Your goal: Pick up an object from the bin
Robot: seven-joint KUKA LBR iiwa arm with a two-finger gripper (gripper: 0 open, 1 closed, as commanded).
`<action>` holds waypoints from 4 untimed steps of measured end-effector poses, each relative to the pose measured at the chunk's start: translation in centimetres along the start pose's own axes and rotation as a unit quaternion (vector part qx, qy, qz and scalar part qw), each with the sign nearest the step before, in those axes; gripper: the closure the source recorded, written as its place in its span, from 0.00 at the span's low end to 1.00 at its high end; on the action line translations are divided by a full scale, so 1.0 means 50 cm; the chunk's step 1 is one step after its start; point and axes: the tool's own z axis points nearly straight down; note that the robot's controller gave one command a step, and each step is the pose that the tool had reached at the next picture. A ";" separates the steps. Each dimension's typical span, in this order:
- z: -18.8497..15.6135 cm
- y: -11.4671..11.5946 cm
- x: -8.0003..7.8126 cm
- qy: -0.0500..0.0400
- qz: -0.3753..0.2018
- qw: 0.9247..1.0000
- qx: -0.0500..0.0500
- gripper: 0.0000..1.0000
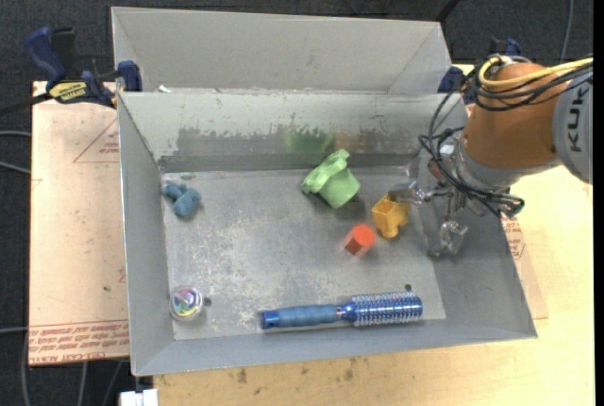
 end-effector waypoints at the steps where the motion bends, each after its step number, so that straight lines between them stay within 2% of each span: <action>1: 0.016 0.063 -0.153 0.005 -0.116 0.993 0.002 0.00; 2: 0.002 0.188 -0.196 0.007 -0.024 1.000 0.001 0.00; 3: 0.017 0.194 -0.201 0.006 0.008 1.000 0.003 0.00; 4: 0.012 0.192 -0.203 0.005 0.009 1.000 0.004 1.00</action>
Offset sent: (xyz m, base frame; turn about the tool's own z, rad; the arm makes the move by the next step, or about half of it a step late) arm 0.0385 0.0685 -0.0077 -0.2320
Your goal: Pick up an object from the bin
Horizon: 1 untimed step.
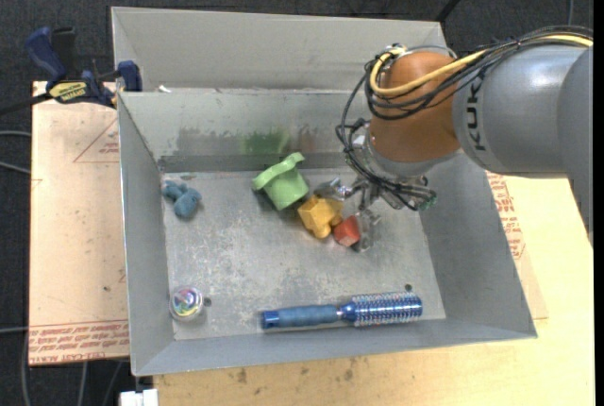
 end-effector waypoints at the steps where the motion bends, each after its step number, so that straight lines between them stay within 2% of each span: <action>1: -0.297 0.040 0.007 -0.001 0.030 1.000 0.001 1.00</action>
Offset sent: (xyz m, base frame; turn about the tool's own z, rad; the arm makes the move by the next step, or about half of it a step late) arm -0.0187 0.0128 0.1435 0.0604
